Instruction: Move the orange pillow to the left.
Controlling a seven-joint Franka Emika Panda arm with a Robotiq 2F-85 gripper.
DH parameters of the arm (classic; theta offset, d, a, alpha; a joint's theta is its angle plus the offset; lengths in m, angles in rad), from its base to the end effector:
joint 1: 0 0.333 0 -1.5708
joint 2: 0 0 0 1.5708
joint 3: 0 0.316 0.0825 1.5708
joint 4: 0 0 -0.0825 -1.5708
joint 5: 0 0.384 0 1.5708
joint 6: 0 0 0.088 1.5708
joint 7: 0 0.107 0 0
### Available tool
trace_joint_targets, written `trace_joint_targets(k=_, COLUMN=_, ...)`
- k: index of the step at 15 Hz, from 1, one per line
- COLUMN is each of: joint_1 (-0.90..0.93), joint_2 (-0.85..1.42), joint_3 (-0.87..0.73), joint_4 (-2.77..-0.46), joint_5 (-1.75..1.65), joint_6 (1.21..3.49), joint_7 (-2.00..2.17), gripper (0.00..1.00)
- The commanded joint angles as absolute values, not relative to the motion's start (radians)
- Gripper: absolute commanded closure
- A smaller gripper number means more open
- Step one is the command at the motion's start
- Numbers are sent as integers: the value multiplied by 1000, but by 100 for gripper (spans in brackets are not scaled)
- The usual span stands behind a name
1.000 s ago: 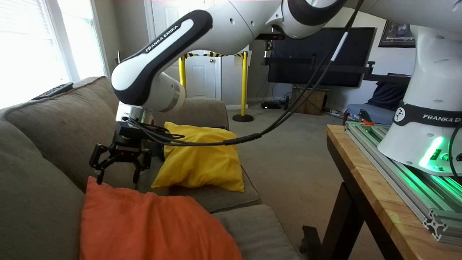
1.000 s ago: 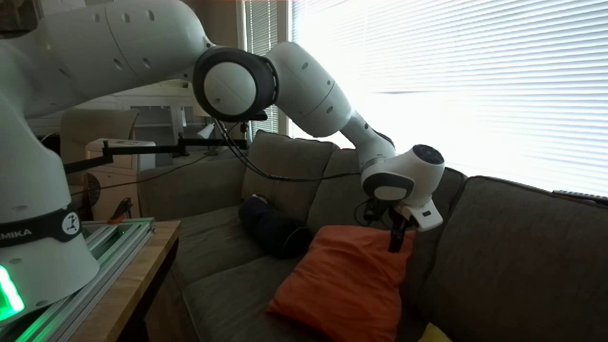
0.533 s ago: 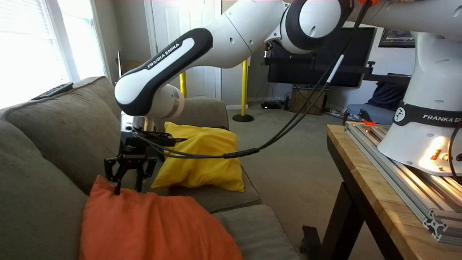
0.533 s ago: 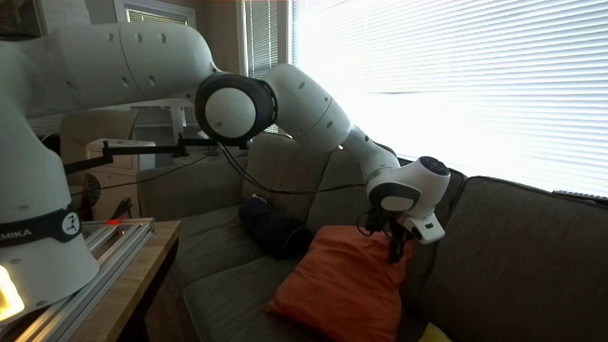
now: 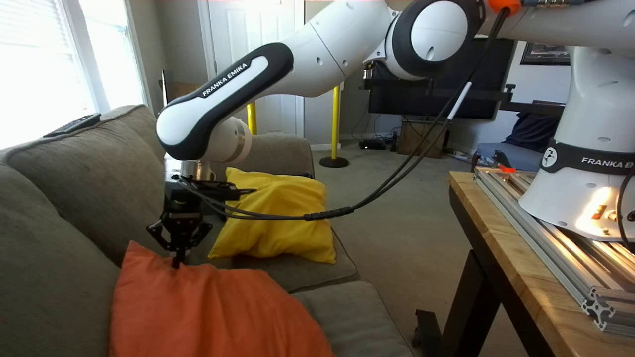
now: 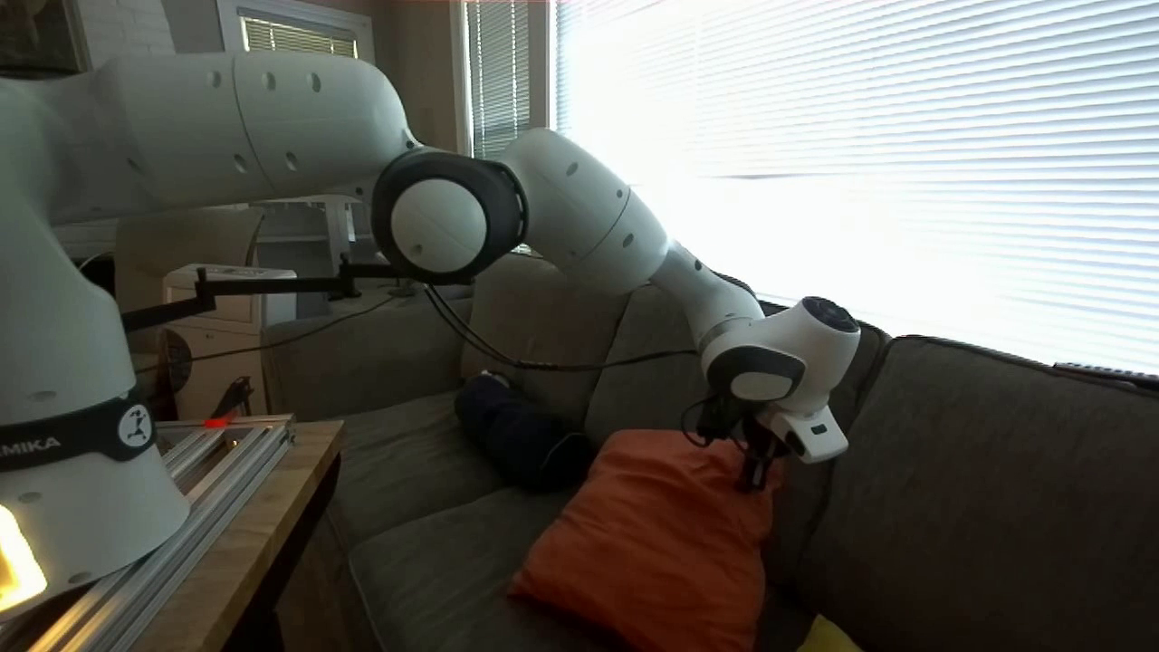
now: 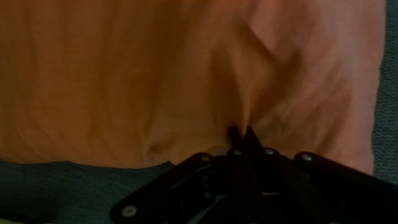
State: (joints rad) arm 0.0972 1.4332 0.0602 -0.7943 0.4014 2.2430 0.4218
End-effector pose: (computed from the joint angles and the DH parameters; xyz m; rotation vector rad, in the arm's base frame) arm 0.7625 0.1107 0.0231 -2.6643 0.7770 0.1259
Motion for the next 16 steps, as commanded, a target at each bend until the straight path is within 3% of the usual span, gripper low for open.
trace_joint_targets(k=1, joint_1=106, joint_2=1394, joint_3=56, joint_4=-789, joint_5=398, joint_6=2223, joint_7=449, gripper=71)
trace_joint_targets(k=3, joint_1=109, joint_2=1368, joint_3=56, joint_4=-784, joint_5=396, joint_6=2229, joint_7=440, gripper=65)
trace_joint_targets(k=12, joint_1=109, joint_2=1415, joint_3=94, joint_4=-650, joint_5=342, joint_6=2222, joint_7=439, gripper=2)
trace_joint_targets(k=16, joint_1=110, joint_2=1451, joint_3=96, joint_4=-639, joint_5=335, joint_6=2208, joint_7=451, gripper=0)
